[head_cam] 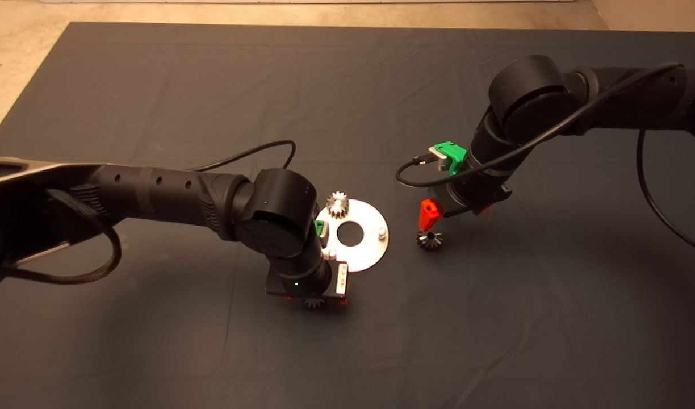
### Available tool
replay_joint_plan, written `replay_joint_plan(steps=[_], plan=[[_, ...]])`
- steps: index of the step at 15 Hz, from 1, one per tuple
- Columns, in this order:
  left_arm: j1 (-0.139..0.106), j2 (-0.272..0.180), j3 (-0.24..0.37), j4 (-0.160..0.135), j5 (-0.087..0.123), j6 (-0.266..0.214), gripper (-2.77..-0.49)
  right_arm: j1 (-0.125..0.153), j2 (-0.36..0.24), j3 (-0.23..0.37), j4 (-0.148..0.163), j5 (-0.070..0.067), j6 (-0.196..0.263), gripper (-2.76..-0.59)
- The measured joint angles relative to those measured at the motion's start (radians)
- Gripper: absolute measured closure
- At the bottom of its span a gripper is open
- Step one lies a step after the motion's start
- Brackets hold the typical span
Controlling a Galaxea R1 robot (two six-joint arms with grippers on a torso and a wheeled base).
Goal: Install three planetary gears onto the carrier pins
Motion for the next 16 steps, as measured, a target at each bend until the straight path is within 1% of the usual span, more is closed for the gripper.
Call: replay_joint_plan(steps=[3, 5, 8, 9, 13, 14, 16], plan=[[0.000, 0.000, -0.017, 0.001, 0.001, 0.001, -2.17, 0.000, 0.000, 0.000, 0.000, 0.000, 0.000, -2.73], [0.000, -0.002, -0.017, 0.001, 0.001, 0.002, -2.17, 0.000, 0.000, 0.000, 0.000, 0.000, 0.000, -2.73], [0.020, -0.002, -0.017, 0.000, 0.000, 0.004, -2.17, 0.000, 0.000, 0.000, 0.000, 0.000, 0.000, -2.73], [0.020, -0.002, -0.017, 0.000, 0.000, 0.004, -2.17, 0.000, 0.000, 0.000, 0.000, 0.000, 0.000, -2.73], [0.020, -0.003, -0.017, 0.001, 0.000, 0.004, -2.08, 0.000, 0.000, 0.000, 0.000, 0.000, 0.000, -2.73], [0.020, -0.002, -0.017, 0.001, 0.000, 0.004, -2.00, 0.000, 0.000, 0.000, 0.000, 0.000, 0.000, -2.73], [0.020, -0.002, -0.017, 0.001, 0.000, 0.004, -1.95, 0.000, 0.000, 0.000, 0.000, 0.000, 0.000, -2.73]])
